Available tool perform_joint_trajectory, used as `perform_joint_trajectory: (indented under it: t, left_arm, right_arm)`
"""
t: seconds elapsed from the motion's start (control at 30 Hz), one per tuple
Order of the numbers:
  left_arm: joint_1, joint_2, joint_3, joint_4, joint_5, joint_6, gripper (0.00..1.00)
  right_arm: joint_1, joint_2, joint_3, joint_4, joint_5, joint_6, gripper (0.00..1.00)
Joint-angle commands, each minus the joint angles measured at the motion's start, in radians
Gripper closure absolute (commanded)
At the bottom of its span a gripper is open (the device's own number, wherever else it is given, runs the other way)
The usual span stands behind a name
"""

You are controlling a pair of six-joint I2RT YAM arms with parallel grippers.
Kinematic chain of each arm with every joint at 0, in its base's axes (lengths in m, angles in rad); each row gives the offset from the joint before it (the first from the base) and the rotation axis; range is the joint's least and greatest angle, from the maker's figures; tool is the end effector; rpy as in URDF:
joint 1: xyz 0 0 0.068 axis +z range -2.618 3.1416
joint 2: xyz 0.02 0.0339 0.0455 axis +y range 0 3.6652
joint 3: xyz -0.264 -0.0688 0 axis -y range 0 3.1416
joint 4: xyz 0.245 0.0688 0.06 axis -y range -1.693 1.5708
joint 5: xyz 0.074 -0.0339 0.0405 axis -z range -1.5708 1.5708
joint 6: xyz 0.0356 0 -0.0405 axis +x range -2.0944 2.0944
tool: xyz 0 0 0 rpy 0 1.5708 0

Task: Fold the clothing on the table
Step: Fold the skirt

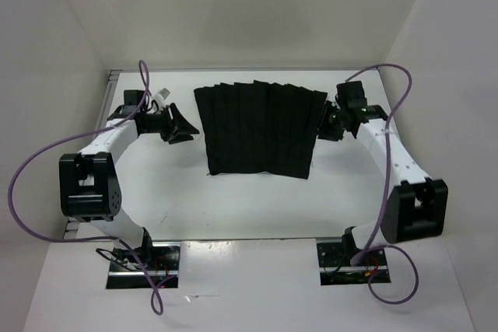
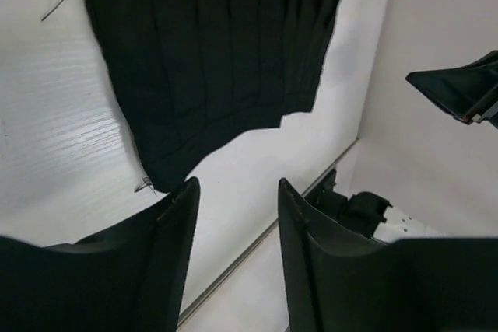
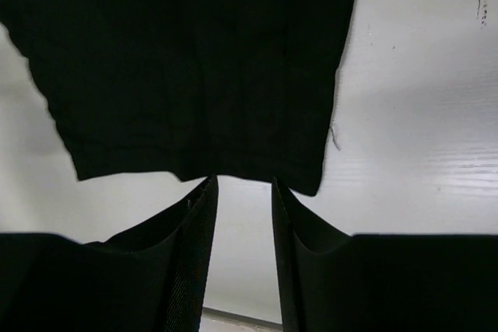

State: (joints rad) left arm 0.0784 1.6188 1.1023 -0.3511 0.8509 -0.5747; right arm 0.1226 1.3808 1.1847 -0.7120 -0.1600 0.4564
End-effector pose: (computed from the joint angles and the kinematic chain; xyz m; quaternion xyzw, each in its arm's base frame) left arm 0.3394 -0.0002 0.2340 -0.1397 0.8555 -0.4527 0.2089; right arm 0.2864 0.0410 0.2978 0.1310 0.9338 0.1650 0.2892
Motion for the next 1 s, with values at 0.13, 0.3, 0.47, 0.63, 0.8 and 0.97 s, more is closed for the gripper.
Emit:
perform_joint_trajectory:
  t: [0.13, 0.3, 0.47, 0.63, 0.8, 0.97]
  left_arm:
    - [-0.063, 0.029, -0.132, 0.037, -0.167, 0.036, 0.47]
    - [-0.124, 0.047, -0.22, 0.06, -0.203, 0.027, 0.48]
    - [-0.181, 0.085, -0.229, 0.069, -0.243, -0.004, 0.48]
    - [-0.201, 0.134, -0.209, 0.109, -0.253, -0.034, 0.49]
    - [-0.201, 0.154, -0.199, 0.109, -0.312, -0.043, 0.52]
    - [-0.21, 0.182, -0.186, 0.132, -0.303, -0.053, 0.59]
  right_arm:
    - [-0.003, 0.135, -0.023, 0.094, 0.056, -0.009, 0.61]
    - [0.006, 0.158, -0.109, 0.074, 0.065, -0.009, 0.61]
    - [0.006, 0.158, -0.178, 0.074, 0.056, -0.009, 0.61]
    - [0.015, 0.13, -0.188, 0.074, 0.056, 0.01, 0.61]
    - [0.015, 0.093, -0.188, 0.056, 0.056, 0.01, 0.61]
    - [0.015, 0.073, -0.188, 0.045, 0.065, 0.019, 0.61]
